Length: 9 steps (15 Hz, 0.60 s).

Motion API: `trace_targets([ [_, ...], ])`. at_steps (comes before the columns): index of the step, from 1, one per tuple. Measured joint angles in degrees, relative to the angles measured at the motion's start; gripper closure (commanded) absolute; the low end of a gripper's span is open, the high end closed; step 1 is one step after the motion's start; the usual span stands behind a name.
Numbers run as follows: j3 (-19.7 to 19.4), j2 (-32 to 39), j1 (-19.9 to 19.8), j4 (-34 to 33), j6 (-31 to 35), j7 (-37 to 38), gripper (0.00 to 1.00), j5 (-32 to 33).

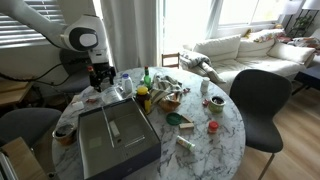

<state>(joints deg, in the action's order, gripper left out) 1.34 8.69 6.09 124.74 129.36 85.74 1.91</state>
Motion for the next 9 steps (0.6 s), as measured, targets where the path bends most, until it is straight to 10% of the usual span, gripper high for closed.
trace_targets([
  [9,-2.5,4.0,-1.3,1.4,5.1,15.3,0.0,-6.0],
])
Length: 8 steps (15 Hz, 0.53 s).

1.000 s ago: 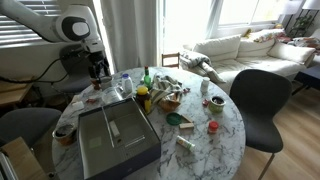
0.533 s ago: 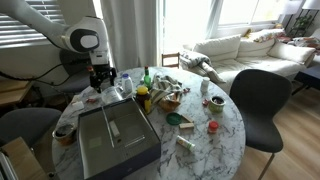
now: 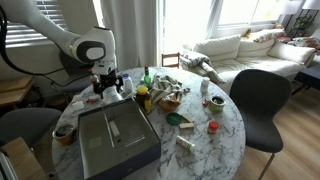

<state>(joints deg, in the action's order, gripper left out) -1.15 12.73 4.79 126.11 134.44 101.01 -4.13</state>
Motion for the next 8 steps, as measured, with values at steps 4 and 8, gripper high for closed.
trace_targets([
  [4,-1.2,1.8,0.0,0.6,2.0,4.9,0.0,0.7],
  [8,-1.9,2.8,0.0,0.6,2.1,7.2,0.0,1.2],
])
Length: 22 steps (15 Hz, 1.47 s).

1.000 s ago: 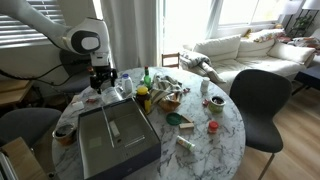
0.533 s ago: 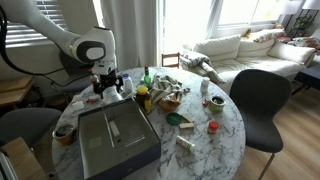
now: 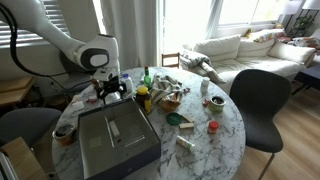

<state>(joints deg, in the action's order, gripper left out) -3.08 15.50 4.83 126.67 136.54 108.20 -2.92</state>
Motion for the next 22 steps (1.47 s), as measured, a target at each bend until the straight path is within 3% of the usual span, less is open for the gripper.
trace_targets([
  [5,-0.8,1.3,0.0,0.0,0.4,0.7,0.0,2.9],
  [8,-0.8,2.2,0.0,0.0,0.6,0.7,0.34,4.6],
  [15,-0.8,1.4,0.5,-1.4,0.1,0.5,0.6,7.8],
  [19,-0.7,0.0,1.4,-3.7,-5.2,0.6,0.99,11.3],
  [20,-0.6,-0.1,1.9,-4.3,-7.0,0.6,0.89,12.2],
  [21,-0.3,0.0,2.4,-4.7,-8.8,0.6,0.63,12.9],
  [22,0.0,0.1,2.8,-5.0,-10.3,0.6,0.64,13.4],
])
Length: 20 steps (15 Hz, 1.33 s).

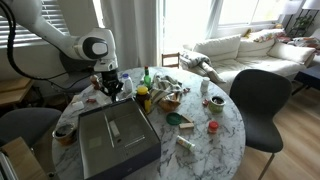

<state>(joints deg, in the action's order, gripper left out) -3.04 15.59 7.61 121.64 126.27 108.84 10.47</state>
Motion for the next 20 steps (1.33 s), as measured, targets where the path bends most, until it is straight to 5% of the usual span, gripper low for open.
trace_targets([
  [1,0.2,0.1,0.3,-0.2,-1.0,0.0,0.63,0.3],
  [9,0.3,1.1,0.4,0.0,-1.5,-0.8,0.01,1.5],
  [20,-1.3,6.6,-0.3,2.2,11.1,-0.6,0.0,1.5],
])
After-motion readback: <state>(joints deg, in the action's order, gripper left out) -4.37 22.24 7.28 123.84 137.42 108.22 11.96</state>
